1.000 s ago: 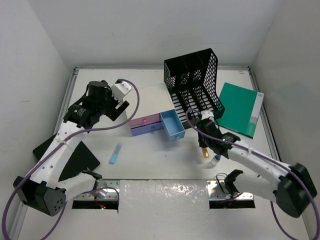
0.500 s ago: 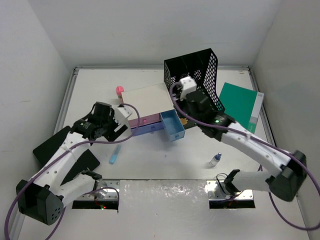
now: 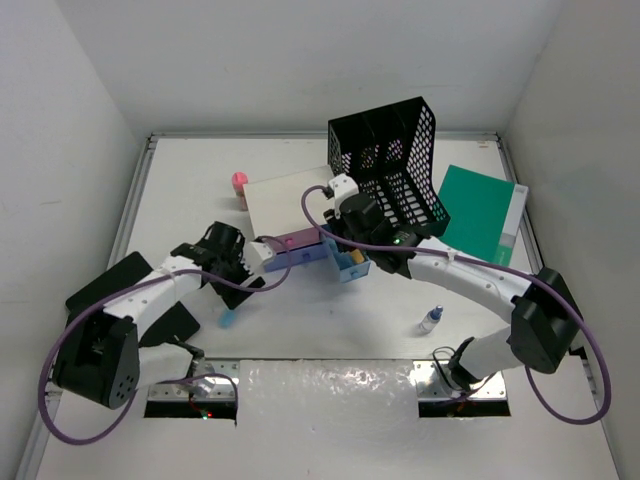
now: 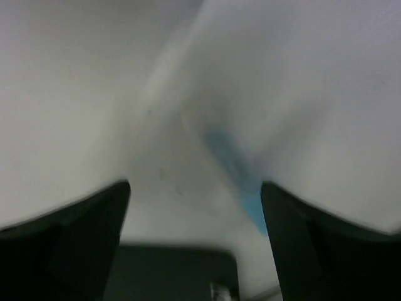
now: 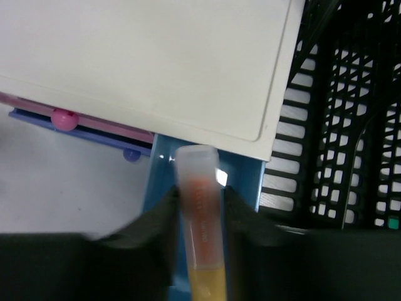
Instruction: Organize the desk
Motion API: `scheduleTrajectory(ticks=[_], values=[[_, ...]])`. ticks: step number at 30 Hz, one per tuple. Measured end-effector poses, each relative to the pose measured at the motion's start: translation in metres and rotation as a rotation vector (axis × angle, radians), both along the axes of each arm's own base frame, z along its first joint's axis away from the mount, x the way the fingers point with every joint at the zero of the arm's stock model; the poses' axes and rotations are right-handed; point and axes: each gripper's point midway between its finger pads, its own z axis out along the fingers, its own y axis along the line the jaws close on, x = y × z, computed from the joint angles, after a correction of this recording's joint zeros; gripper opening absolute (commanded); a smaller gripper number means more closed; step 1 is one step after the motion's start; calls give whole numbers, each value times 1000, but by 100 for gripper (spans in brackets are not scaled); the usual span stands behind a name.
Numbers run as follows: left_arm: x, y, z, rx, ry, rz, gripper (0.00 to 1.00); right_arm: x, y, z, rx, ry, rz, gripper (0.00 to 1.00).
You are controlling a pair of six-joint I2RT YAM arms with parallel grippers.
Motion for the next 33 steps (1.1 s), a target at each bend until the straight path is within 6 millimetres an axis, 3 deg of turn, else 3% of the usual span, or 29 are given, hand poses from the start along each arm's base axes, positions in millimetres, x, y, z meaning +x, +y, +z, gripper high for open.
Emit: scheduleTrajectory(ticks=[3,7,9,10,15,19,21,24,25,26,30,32,33], values=[[9,-5,-12,-6,-5,-7,82,-4,-2,-4,-17,16,4,53],[21,-10,-16,-21,-39,-9,79,-9,-3,-4,-28,25,21,58],[25,-11,-19,-27,-53,-11,71,-12,-3,1,-20,22,30,58],[26,-12,-20,-30,-60,-13,62,-13,-3,4,-15,18,33,59],[36,-15,-32,-38,-86,-18,34,-17,-5,21,18,-7,43,59],[43,-18,-40,-43,-108,-23,0,-21,-6,38,54,-32,55,61],[46,-19,-40,-45,-120,-26,0,-23,-8,46,66,-44,55,62],[47,-19,-36,-46,-132,-31,20,-26,-11,53,74,-53,55,63],[48,-19,-31,-48,-141,-32,32,-27,-12,54,74,-57,55,63],[47,-18,-29,-42,-139,-31,36,-27,-13,56,76,-61,53,63],[20,0,-20,24,-52,-1,51,-28,-20,62,70,-77,40,63],[10,5,-9,41,-28,9,58,-29,-22,64,64,-83,36,63],[7,7,1,43,-27,12,66,-28,-23,65,62,-87,33,64]])
